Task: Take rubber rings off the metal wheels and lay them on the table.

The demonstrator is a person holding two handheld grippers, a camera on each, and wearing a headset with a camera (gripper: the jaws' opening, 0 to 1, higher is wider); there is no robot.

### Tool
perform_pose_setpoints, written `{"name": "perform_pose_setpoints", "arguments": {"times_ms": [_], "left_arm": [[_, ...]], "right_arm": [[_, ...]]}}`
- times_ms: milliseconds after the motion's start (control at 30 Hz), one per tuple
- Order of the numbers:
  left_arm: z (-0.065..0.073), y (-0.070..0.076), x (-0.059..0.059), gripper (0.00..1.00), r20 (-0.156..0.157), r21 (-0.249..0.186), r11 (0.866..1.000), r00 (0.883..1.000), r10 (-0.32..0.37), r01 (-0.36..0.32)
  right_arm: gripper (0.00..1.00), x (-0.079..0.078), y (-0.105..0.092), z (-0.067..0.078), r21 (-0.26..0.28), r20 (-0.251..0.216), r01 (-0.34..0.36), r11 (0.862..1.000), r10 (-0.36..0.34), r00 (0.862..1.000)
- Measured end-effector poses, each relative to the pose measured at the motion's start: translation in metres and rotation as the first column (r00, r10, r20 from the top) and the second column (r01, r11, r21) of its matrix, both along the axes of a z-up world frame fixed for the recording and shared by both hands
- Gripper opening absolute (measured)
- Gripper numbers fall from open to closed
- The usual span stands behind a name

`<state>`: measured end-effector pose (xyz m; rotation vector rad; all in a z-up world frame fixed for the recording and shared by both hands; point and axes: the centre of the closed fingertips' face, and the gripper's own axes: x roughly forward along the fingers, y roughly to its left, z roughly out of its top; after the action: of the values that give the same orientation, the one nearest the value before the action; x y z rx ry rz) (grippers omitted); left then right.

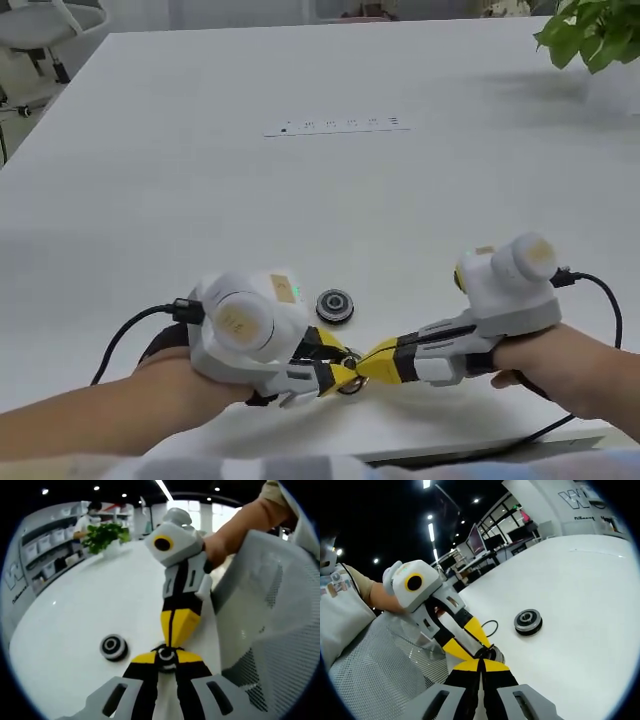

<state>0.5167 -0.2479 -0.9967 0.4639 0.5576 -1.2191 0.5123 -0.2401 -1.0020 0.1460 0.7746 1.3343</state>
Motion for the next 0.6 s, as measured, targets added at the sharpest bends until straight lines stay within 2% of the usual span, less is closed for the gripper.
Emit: {"name": "perform_pose_setpoints", "arguments": {"times_ms": [233,333,433,600], "left_arm": [[0.0016,-0.0019,-0.0008,0.13,-0.016,-0.016,1.0,1.0,0.008,-0.008],[0.0025,-0.003,-0.0018,0.13,-0.034,-0.028,1.0,0.999,0.012,-0.013],[0.0028,-0.0037,-0.0033,0.14,-0.025,-0.019,1.0,1.0,-0.003,0.002],[0.0048,-0.0055,-0.0081,0.19,-0.034,-0.022,0.999,0.999,-0.027,0.026]], "right_arm": [[0.0,0.0044,-0.0029,0.0,0.003,-0.008,0.02,1.0,-0.02,1.0],[0.0,0.006,-0.0045,-0.0001,0.004,-0.011,0.03,1.0,-0.03,0.999],[0.0,0.0069,-0.0056,-0.0001,0.004,-0.013,0.034,0.999,-0.034,0.999],[0.0,0.008,-0.0059,0.001,0.007,-0.014,0.04,0.999,-0.039,0.999]]}}
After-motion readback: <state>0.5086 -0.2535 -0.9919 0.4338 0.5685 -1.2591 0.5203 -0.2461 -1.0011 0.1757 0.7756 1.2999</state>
